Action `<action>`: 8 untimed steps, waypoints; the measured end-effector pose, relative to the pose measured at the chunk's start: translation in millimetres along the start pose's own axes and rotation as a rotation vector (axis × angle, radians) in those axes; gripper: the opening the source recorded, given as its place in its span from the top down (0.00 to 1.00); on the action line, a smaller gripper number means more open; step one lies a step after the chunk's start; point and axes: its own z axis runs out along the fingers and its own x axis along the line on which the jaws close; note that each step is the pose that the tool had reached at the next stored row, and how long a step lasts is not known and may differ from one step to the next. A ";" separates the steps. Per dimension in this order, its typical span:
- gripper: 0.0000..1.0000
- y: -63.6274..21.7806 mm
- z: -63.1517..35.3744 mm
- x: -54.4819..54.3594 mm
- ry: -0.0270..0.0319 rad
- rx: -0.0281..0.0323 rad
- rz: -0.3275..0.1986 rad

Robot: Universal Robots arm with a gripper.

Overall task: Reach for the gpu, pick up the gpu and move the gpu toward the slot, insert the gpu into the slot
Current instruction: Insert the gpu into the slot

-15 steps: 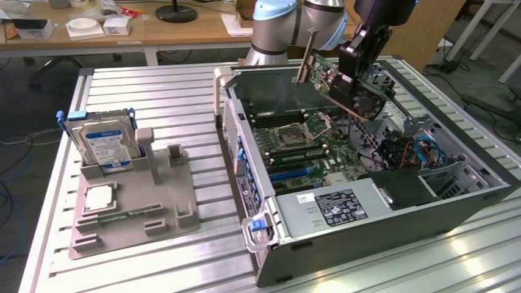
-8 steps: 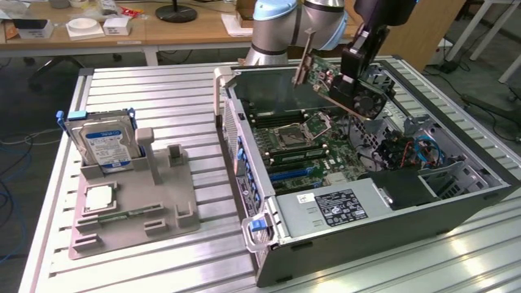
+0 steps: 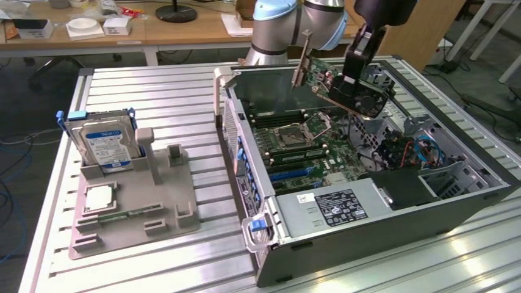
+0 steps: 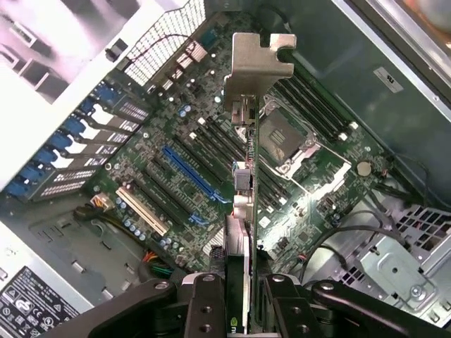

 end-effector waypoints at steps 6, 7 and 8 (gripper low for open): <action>0.74 0.0 0.1 0.0 0.0003 0.0002 -0.025; 0.74 0.0 0.1 0.0 0.0005 0.0002 -0.037; 0.74 0.0 0.2 0.0 0.0008 0.0003 -0.052</action>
